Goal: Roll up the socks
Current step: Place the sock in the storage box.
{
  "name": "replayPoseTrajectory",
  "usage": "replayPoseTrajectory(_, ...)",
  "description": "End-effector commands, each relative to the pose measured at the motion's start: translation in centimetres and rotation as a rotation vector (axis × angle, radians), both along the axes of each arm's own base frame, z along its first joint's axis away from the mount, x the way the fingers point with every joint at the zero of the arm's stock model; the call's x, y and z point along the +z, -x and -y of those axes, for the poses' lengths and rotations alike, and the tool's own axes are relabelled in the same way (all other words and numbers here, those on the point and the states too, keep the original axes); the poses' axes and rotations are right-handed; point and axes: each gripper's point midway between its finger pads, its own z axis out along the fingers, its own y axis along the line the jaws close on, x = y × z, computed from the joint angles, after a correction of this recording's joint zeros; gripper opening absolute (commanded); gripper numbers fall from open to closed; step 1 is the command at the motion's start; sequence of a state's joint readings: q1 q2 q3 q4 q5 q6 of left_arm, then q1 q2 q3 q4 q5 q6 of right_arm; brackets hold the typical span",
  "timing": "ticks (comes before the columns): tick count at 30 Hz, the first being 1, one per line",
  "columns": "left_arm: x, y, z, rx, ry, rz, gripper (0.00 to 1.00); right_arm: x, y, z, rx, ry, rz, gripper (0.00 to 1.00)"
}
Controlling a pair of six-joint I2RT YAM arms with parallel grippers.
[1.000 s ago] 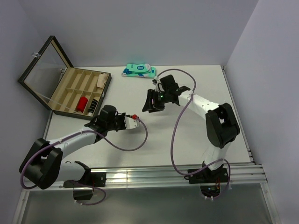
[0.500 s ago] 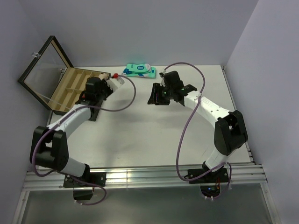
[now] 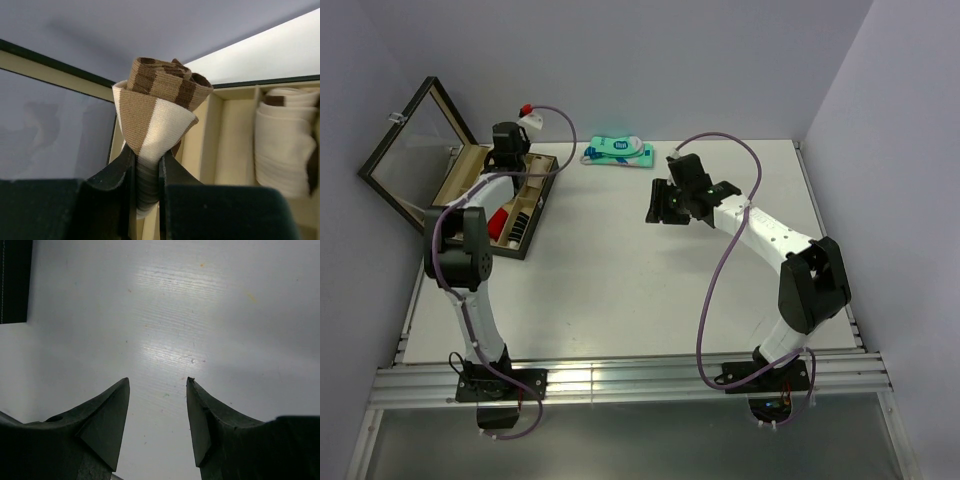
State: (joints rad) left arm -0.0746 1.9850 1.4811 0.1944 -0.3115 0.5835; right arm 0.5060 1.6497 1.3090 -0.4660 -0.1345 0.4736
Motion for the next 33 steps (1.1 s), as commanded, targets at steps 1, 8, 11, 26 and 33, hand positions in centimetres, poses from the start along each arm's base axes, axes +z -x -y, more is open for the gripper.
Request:
replayPoseTrajectory(1,0.9,-1.7,-1.3,0.121,0.004,0.067,0.0,3.5,-0.9,0.1,0.0,-0.001,0.106,0.56)
replayPoseTrajectory(8,-2.4,-1.9,-1.9,0.201,0.007,0.024,0.0,2.2,-0.7,-0.2,0.025,0.008,0.092,0.56)
replayPoseTrajectory(11,-3.3,-1.8,-1.7,0.206,0.006,0.002,0.0,1.9,-0.5,-0.2,0.031,0.013,0.088,0.56)
replayPoseTrajectory(26,-7.4,-0.8,0.7,0.181,0.006,-0.081,0.0,0.3,0.4,-0.5,0.057,0.017,0.064,0.56)
replayPoseTrajectory(33,-9.0,-0.8,0.6,0.188,0.002,-0.118,0.0,-0.4,0.7,-0.7,0.07,0.024,0.049,0.56)
